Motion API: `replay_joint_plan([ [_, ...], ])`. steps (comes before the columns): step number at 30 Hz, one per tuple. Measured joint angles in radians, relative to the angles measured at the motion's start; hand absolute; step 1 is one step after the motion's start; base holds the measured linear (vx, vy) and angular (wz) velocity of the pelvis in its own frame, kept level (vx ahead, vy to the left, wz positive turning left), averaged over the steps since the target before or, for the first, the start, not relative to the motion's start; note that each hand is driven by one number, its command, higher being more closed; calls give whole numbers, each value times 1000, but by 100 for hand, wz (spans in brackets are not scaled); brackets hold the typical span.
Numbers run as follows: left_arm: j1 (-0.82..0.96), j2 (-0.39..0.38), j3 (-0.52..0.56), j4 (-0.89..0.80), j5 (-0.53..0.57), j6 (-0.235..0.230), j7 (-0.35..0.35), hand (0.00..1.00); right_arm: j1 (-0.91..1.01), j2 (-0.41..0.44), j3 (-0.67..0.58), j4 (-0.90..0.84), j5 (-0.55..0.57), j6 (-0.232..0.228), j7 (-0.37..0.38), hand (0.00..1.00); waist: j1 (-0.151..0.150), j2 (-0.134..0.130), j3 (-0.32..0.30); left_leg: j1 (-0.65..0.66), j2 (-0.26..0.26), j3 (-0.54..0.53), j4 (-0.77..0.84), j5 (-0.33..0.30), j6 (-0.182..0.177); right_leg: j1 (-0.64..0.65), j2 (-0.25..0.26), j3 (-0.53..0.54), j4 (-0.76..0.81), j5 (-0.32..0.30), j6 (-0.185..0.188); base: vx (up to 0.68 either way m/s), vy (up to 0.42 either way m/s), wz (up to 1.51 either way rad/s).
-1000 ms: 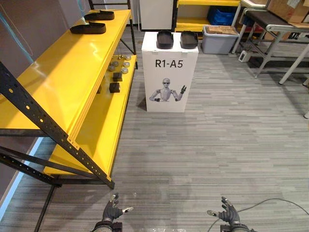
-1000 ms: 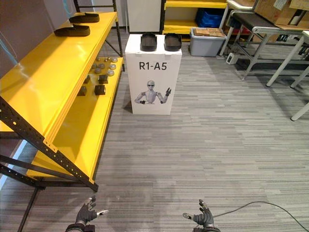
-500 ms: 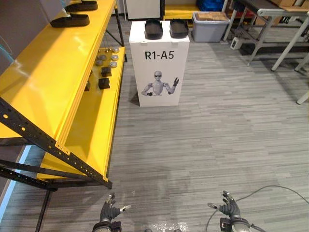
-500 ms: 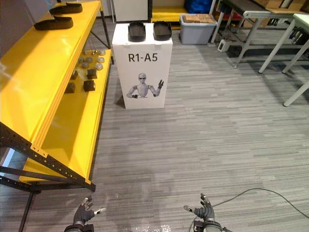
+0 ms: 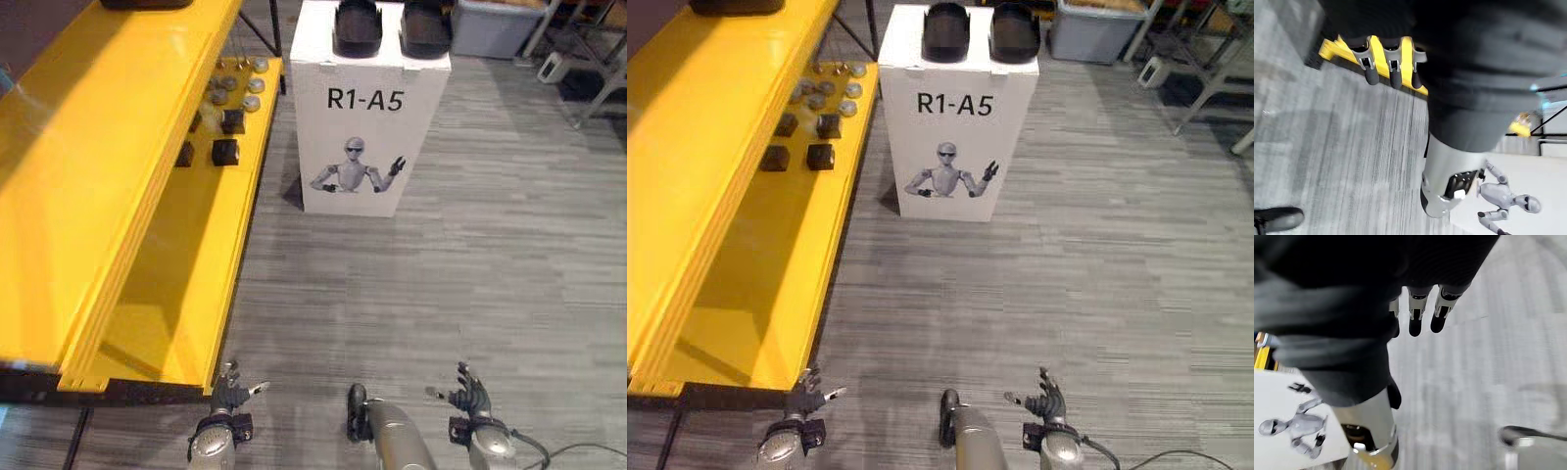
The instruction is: Walk over and take plastic housings, then place them on the shelf
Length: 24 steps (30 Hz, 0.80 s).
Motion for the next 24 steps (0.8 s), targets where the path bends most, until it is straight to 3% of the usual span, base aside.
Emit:
replay_joint_plan([
  [1, 5, -10, 5, -1, 0, 0, -1, 0, 3, 2, 12, -5, 0, 0, 0, 0, 2, -1, 4, -36, 13, -1, 111, 72, 13, 57, 11, 6, -41, -3, -3, 501, -172, -5],
  [2, 13, -19, 10, -6, 0, -1, -3, 0, 12, 7, 26, -19, 0, 0, -1, 0, 9, -3, 5, -73, 31, 5, 228, 89, 17, 121, 28, 14, -88, -4, -5, 495, -154, -22],
  [4, 36, -31, 11, -36, 0, -3, -10, 0, 33, 43, 51, -77, 17, -4, -8, 0, 45, -25, 23, -207, 84, 73, 542, 31, 30, 343, 68, 54, -229, -14, -21, 583, -170, -36],
  [6, 47, -42, 7, -56, -2, -4, -10, 0, 29, 56, 48, -97, 27, -5, -11, 0, 67, -41, 25, -325, 87, 111, 556, 2, 33, 431, 71, 83, -311, -16, -23, 477, -92, -35],
  [7, 54, -44, -9, -62, -2, -4, -10, 0, 19, 51, 46, -84, 37, -6, -11, 0, 84, -37, 28, -428, 55, 134, 437, -23, 32, 491, 68, 103, -367, -17, -22, 453, -48, -35],
  [9, 66, -45, -15, -62, -2, -2, -11, 0, -6, 49, 36, -35, 37, -5, -11, 0, 99, -41, 34, -479, -5, 130, 201, -26, 30, 539, 52, 130, -395, -35, -10, 527, 40, -39],
  [10, 81, -56, -16, -62, -2, 1, -11, 0, -7, 51, 3, -1, 37, -3, -14, 0, 109, -39, 40, -482, -66, 102, -80, 15, 14, 583, 36, 150, -417, -67, 8, 589, 103, -44],
  [12, 98, -60, -16, -62, -1, 1, -10, 0, -5, 50, -16, 26, 37, -1, -15, 0, 112, -29, 33, -486, -83, 75, -234, 88, 27, 622, 37, 176, -420, -116, 27, 537, 130, -54],
  [13, 98, -58, -12, -56, -1, 4, -10, 0, 5, 51, -14, 33, 36, 0, -17, 0, 120, -39, 17, -491, -102, 82, -169, 146, 93, 628, 8, 207, -362, -191, 52, 611, 151, -67],
  [15, 89, -60, -15, -49, -1, 4, -11, 0, 11, 50, -17, 42, 35, 0, -17, 0, 117, -62, 8, -493, -127, 112, -114, 121, 143, 597, -35, 214, -242, -255, 107, 648, 145, -49],
  [16, 78, -61, -27, -44, 0, 5, -12, 0, 0, 49, -19, 68, 34, 2, -16, 0, 113, -68, 3, -470, -143, 128, -103, 80, 165, 539, -62, 211, -82, -265, 131, 785, 168, -30],
  [17, 67, -58, -32, -43, 0, 5, -15, 0, 0, 56, -16, 81, 34, 6, -13, 0, 106, -76, 6, -414, -162, 137, -107, 41, 180, 466, -89, 207, 144, -235, 182, 783, 174, -19],
  [18, 63, -52, -36, -41, 0, 5, -15, 0, -1, 59, -13, 89, 32, 7, -11, 0, 100, -80, 7, -381, -173, 136, -114, 22, 189, 426, -106, 208, 267, -198, 229, 651, 130, 4],
  [19, 55, -39, -52, -39, 0, 7, -14, 0, -2, 63, -11, 98, 32, 9, -6, 0, 84, -85, 9, -307, -190, 127, -123, -13, 199, 367, -131, 200, 464, -198, 231, 518, 78, 13],
  [21, 51, -31, -65, -38, 0, 7, -13, 0, 5, 69, -9, 96, 31, 8, -5, 0, 75, -81, 10, -167, -196, 97, -180, -39, 208, 277, -150, 162, 610, -214, 198, 605, 26, 12],
  [23, 43, -22, -64, -36, 0, 6, -11, 0, 7, 68, -2, 95, 31, 7, -4, 0, 77, -70, 6, -87, -174, 73, -239, -56, 196, 193, -142, 113, 586, -224, 181, 561, -31, 14],
  [24, 24, -16, -65, -9, -1, 5, -11, 0, 11, 67, 10, 98, 31, 7, -2, 0, 76, -64, 15, -28, -151, 57, -271, -61, 189, 148, -126, 85, 496, -234, 165, 645, -108, 38],
])
